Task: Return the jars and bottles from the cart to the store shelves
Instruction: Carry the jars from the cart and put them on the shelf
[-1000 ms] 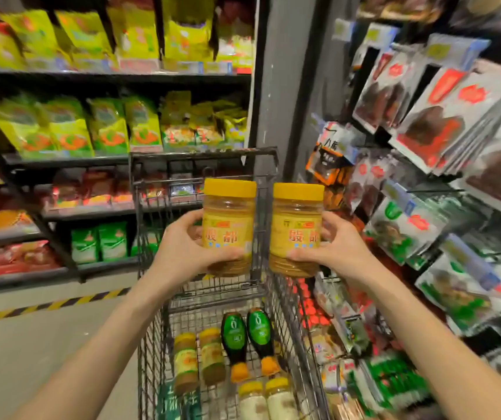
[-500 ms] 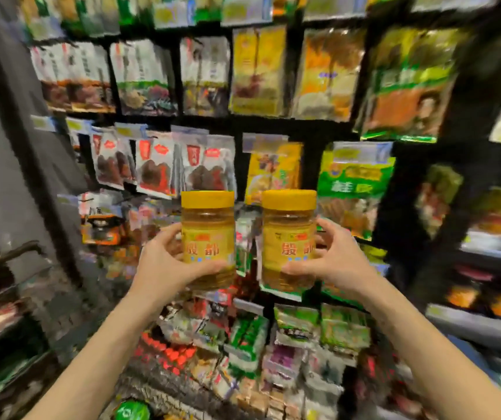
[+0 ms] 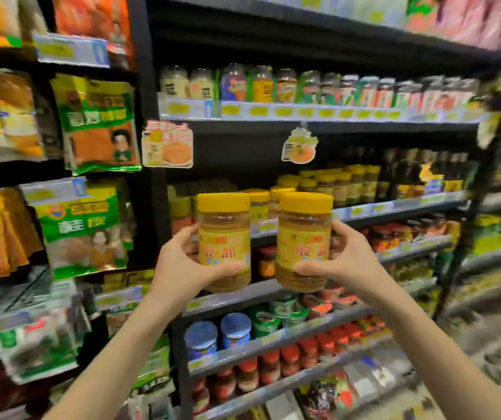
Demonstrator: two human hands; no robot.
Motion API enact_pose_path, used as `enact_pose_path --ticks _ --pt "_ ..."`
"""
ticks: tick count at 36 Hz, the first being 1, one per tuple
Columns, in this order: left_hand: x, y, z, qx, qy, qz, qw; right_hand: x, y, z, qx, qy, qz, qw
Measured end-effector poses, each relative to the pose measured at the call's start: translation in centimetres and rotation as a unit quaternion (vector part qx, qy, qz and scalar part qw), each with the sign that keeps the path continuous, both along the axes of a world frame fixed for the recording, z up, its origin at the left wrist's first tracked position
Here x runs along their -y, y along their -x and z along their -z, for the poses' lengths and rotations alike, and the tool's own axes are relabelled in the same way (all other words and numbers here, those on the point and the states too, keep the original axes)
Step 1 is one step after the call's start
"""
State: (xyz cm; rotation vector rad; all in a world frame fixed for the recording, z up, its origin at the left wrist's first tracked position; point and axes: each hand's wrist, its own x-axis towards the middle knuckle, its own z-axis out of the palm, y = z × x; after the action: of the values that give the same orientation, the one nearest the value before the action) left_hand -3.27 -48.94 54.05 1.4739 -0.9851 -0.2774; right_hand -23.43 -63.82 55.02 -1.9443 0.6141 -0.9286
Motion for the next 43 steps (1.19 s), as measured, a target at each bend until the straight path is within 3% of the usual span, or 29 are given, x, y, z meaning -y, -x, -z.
enact_pose_path --ticks 9,17,33,43 --pt "14.9 9.2 0.3 -0.018 0.022 0.049 0.998 12.9 10.3 -0.3 0.005 0.027 0.055 0.998" --pt "25.1 12.5 0.6 -0.002 0.009 0.032 0.999 22.0 13.1 -0.1 0.013 0.024 0.053 0.998" --pt "40.8 5.5 -0.3 0.045 0.008 -0.030 0.999 38.0 5.6 -0.2 0.031 0.027 0.016 0.999" --pt "45.1 1.3 0.2 0.051 -0.009 -0.093 0.994 44.1 -0.4 -0.1 0.039 0.040 -0.038 0.998"
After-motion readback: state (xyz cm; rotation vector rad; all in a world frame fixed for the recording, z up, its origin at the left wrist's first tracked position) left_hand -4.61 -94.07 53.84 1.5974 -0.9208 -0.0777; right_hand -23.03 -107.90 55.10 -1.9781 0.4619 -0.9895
